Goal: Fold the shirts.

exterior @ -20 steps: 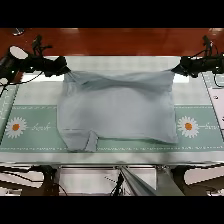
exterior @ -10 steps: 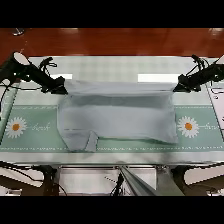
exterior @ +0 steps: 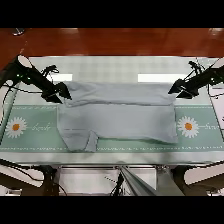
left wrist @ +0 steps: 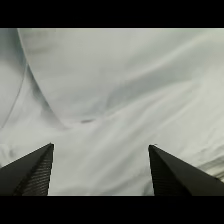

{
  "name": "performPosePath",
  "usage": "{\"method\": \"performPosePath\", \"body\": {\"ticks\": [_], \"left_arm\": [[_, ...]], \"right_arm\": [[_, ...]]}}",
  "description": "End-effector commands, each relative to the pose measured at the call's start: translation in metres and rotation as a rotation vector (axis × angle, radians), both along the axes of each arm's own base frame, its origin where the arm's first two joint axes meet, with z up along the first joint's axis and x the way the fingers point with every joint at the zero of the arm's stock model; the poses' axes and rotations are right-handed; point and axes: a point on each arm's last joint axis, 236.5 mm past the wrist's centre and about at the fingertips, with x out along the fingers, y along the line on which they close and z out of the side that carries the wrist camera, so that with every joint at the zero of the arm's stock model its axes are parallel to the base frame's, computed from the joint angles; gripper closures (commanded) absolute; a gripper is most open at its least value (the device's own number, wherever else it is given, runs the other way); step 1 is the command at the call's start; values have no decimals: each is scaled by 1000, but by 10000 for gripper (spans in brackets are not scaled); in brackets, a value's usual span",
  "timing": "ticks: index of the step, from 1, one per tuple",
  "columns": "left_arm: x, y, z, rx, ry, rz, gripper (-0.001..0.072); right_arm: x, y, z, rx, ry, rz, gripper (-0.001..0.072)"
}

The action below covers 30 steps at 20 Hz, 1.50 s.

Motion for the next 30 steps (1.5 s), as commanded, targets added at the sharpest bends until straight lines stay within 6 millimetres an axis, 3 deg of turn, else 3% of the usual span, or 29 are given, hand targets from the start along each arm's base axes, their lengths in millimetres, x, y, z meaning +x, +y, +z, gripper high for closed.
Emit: {"method": "performPosePath", "body": {"ticks": [1,3,5,6,10,15,18,21,24,25,26,27,29,30], "left_arm": [[-31,32,8,103,75,-41,1],[-64,70,5,196,107,1,1],[-103,90,-3,164,150,141,1],[-120,85,-9,99,153,235,1],[-150,37,-22,-156,43,461,1],[-165,2,-33,-223,-60,518,2],[-167,-15,-32,-304,-78,532,2],[-177,-26,-40,-334,-78,533,2],[-184,-42,-43,-358,-80,488,7],[-186,-46,-42,-358,-79,463,124],[-187,-49,-42,-358,-79,447,540],[-186,-50,-41,-363,-87,444,675],[-184,-50,-40,-367,-104,436,686],[-184,-50,-40,-368,-104,437,687]], "right_arm": [[-28,-16,9,-53,80,6,89],[-46,-30,20,-85,45,-22,89],[-60,-26,26,-43,-61,-124,90],[-68,-15,28,-1,-120,-176,90],[-96,38,25,143,-245,-276,90],[-114,84,30,253,-238,-228,90],[-112,97,37,292,-243,-219,90],[-92,75,61,345,-302,-326,90],[-94,21,82,328,-319,-414,90],[-107,3,77,301,-286,-439,90],[-128,-11,65,252,-225,-436,90],[-157,-21,46,185,-124,-423,91],[-210,-32,10,45,84,-461,91],[-223,-27,-1,41,132,-492,91]]}}
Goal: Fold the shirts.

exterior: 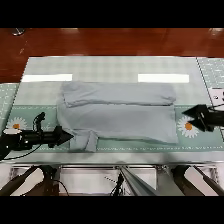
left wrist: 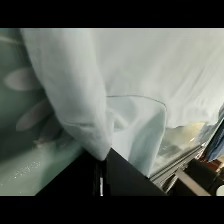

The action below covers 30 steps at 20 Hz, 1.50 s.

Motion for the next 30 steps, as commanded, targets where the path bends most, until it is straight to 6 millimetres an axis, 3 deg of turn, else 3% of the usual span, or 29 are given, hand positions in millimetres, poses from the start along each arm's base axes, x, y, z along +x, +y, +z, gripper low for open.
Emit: {"method": "performPosePath", "body": {"ticks": [1,4,11,13,19,23,24,26,28,30], "left_arm": [[2,-5,4,-19,-22,-7,687],[2,-6,4,-20,-21,-7,687],[2,-6,4,-20,-21,-8,687],[3,-5,3,-15,-24,-3,686],[3,-5,3,-16,-25,-1,686],[3,-5,3,-15,-30,-7,686],[3,-5,3,-15,-30,-6,686],[4,-5,3,-14,-37,-11,686],[4,-5,3,-12,-42,-16,686],[5,-4,4,-12,-44,-16,687]], "right_arm": [[-68,-6,-41,-42,261,-39,91],[-88,17,-61,-68,325,91,91],[-47,46,-62,23,192,112,90],[-37,46,-61,22,157,91,91],[-36,45,-62,19,153,88,91],[-36,61,-66,-26,160,178,92],[-35,64,-67,-37,159,192,146],[-35,69,-69,-48,159,209,356],[-35,72,-68,-44,150,230,689],[-30,72,-63,-49,130,250,686]]}}
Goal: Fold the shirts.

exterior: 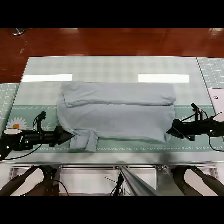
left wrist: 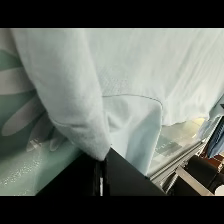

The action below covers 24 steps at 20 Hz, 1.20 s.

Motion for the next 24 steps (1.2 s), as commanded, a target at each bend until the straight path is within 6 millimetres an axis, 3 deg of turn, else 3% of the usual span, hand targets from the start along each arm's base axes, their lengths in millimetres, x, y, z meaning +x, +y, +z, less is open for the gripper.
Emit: {"method": "performPosePath", "body": {"ticks": [1,3,7,9,14,18,24], "left_arm": [[4,1,4,1,-17,-7,686],[21,2,24,-28,-67,-18,686],[89,22,83,-28,-232,47,687],[115,40,93,39,-238,94,688],[178,38,121,71,-293,76,687],[215,31,105,86,-242,26,687],[264,25,75,58,-164,36,687]], "right_arm": [[9,1,9,-6,-34,37,686],[29,-6,30,-19,-87,52,686],[74,-32,78,-116,-219,65,687],[94,-40,88,-135,-260,33,686],[152,-34,93,-13,-318,-58,686],[191,-36,88,55,-330,-78,687],[228,-46,60,90,-311,-90,686]]}}
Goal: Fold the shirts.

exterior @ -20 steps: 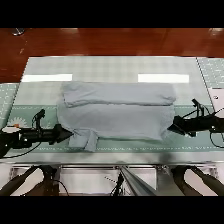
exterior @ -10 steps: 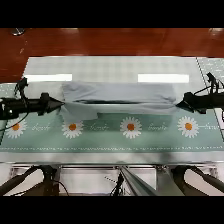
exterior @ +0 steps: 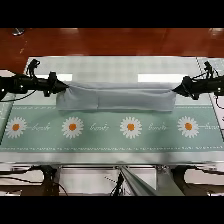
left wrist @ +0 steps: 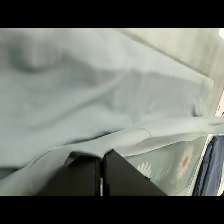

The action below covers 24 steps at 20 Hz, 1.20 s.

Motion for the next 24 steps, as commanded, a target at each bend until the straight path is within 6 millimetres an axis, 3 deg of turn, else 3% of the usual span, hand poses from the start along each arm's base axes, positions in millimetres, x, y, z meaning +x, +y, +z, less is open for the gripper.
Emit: {"method": "performPosePath", "body": {"ticks": [1,3,4,5,6,8,11,13,15,17,19,21,24], "left_arm": [[27,-3,-18,-5,30,-1,687],[37,-4,-30,-2,37,2,687],[39,-4,-35,-3,44,1,663],[40,-4,-37,-4,48,1,386],[37,-2,-35,-12,56,-10,12],[25,24,-25,10,96,-51,4],[-33,115,-25,187,325,-43,4],[-64,168,-19,316,353,-2,4],[-56,189,1,342,215,152,4],[-34,178,35,341,-47,262,4],[-35,147,59,347,-222,269,4],[-52,108,60,337,-262,209,4],[-71,54,45,303,-244,84,4]], "right_arm": [[25,-3,-18,40,-2,-12,686],[39,-4,-26,68,-13,-43,685],[46,-4,-28,89,-22,-65,650],[52,-4,-27,107,-32,-86,363],[54,-3,-24,114,-51,-72,74],[51,-17,-16,78,-66,-31,83],[34,-56,-6,63,-29,-34,83],[6,-75,-21,37,69,-24,84],[-14,-78,-42,2,155,2,84],[-15,-68,-55,16,173,7,84],[-14,-55,-66,24,193,33,85],[-12,-34,-76,52,212,69,84],[-2,8,-79,121,186,141,84]]}}
